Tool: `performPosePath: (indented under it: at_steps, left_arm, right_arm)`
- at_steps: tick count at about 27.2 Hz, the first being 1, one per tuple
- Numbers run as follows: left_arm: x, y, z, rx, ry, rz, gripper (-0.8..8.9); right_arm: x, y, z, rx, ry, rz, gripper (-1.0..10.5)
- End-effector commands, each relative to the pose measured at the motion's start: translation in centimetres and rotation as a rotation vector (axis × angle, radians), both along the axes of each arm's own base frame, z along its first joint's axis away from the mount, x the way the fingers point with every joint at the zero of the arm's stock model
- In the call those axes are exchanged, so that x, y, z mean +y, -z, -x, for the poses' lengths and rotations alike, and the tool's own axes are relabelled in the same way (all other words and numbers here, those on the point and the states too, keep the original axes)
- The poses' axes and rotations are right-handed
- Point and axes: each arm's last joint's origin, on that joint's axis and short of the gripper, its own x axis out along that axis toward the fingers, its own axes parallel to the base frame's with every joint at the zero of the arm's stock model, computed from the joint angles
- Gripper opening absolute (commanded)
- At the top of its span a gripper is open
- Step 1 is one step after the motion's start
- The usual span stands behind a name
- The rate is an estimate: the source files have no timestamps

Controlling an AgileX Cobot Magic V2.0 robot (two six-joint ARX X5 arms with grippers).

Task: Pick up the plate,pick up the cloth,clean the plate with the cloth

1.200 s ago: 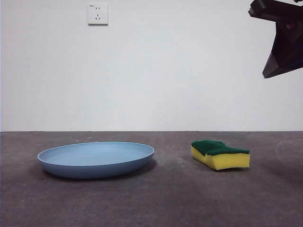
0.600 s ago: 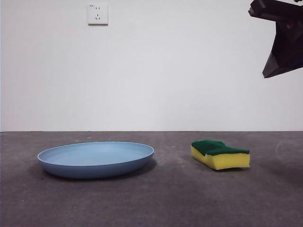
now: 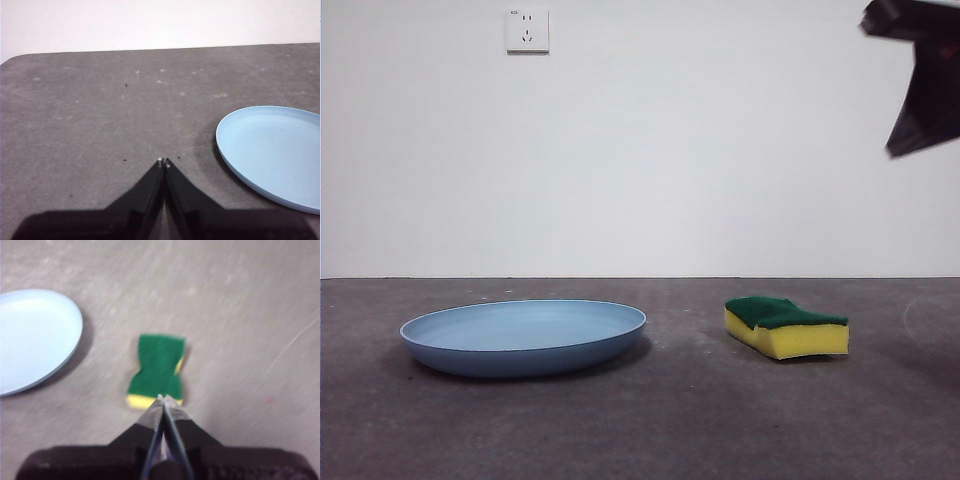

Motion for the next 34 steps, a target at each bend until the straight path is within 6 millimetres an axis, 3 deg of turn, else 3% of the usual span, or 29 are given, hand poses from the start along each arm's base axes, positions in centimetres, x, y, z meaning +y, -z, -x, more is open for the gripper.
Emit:
performPosePath:
  at_steps: [1, 4, 6, 11, 19, 25, 34]
  left_arm:
    - [0.0, 0.4, -0.1, 0.006, -0.001, -0.012, -0.03]
    - [0.0, 0.4, -0.1, 0.006, -0.001, -0.012, -0.03]
    - [0.0, 0.4, -0.1, 0.006, -0.001, -0.012, -0.03]
    - [0.0, 0.4, -0.1, 0.006, -0.001, -0.012, -0.03]
    - [0.0, 0.4, -0.1, 0.006, -0.001, -0.012, -0.03]
    - [0.0, 0.4, -0.1, 0.006, -0.001, -0.012, -0.03]
    - [0.0, 0.4, -0.1, 0.006, -0.001, -0.012, -0.03]
  right_arm:
    - [-1.6, -1.2, 0.4, -0.099, 0.02, 0.049, 0.0]
    - [-4.4, -2.2, 1.3, -0.192, 0.135, -0.019, 0.0]
    - [-5.9, -2.3, 2.4, -0.246, 0.106, -0.07, 0.0]
    - [-7.9, -0.3, 4.0, -0.374, 0.073, -0.086, 0.0]
    - [-8.4, 4.4, 4.1, -0.46, 0.101, -0.107, 0.0]
    - [-8.4, 7.4, 3.9, -0.426, 0.108, -0.123, 0.0]
    - [-8.4, 9.3, 3.7, -0.319, 0.127, -0.154, 0.0]
